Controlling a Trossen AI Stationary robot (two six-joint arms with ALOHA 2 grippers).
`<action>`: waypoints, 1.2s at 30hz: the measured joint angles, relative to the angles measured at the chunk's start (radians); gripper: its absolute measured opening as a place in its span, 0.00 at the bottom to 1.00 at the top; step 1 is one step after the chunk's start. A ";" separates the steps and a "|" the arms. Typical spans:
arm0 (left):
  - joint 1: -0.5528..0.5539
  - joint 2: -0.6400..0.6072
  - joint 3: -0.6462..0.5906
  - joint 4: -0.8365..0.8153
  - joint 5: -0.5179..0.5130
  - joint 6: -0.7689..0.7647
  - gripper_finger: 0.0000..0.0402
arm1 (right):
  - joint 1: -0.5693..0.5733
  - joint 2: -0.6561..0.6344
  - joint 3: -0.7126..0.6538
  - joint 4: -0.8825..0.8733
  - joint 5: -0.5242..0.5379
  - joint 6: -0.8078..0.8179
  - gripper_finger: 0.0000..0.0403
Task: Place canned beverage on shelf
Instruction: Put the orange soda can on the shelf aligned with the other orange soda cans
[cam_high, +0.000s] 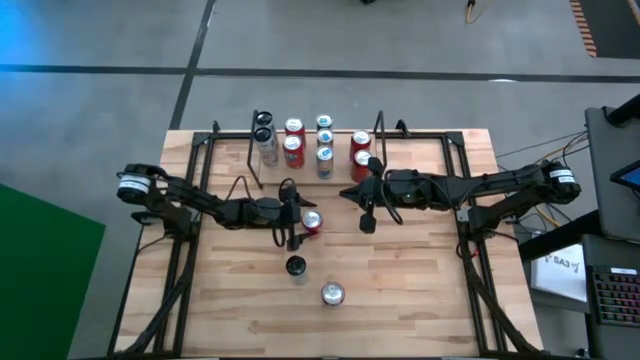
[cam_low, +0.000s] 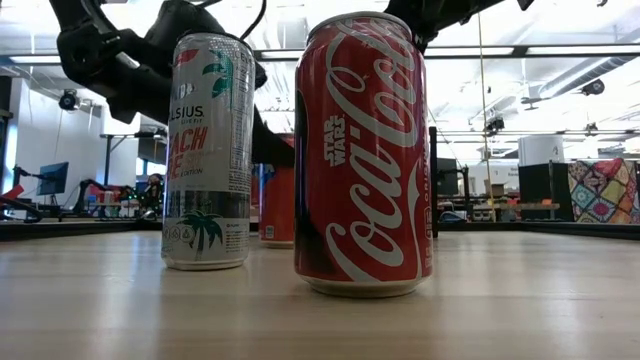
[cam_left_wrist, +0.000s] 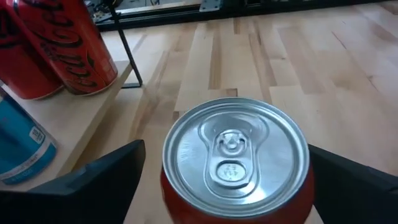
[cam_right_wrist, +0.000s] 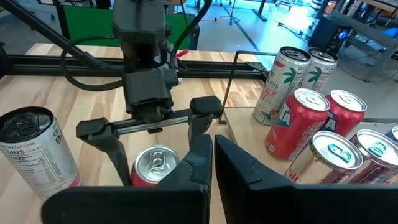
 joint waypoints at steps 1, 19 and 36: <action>0.001 0.000 0.000 -0.001 0.001 -0.002 0.95 | 0.000 0.000 0.000 0.000 0.000 0.000 0.02; 0.001 -0.053 -0.002 -0.038 -0.007 0.000 0.71 | 0.000 0.000 0.000 0.000 0.000 -0.001 0.02; -0.004 -0.455 -0.002 -0.368 -0.307 -0.148 0.72 | 0.000 0.000 -0.003 0.000 0.000 0.000 0.02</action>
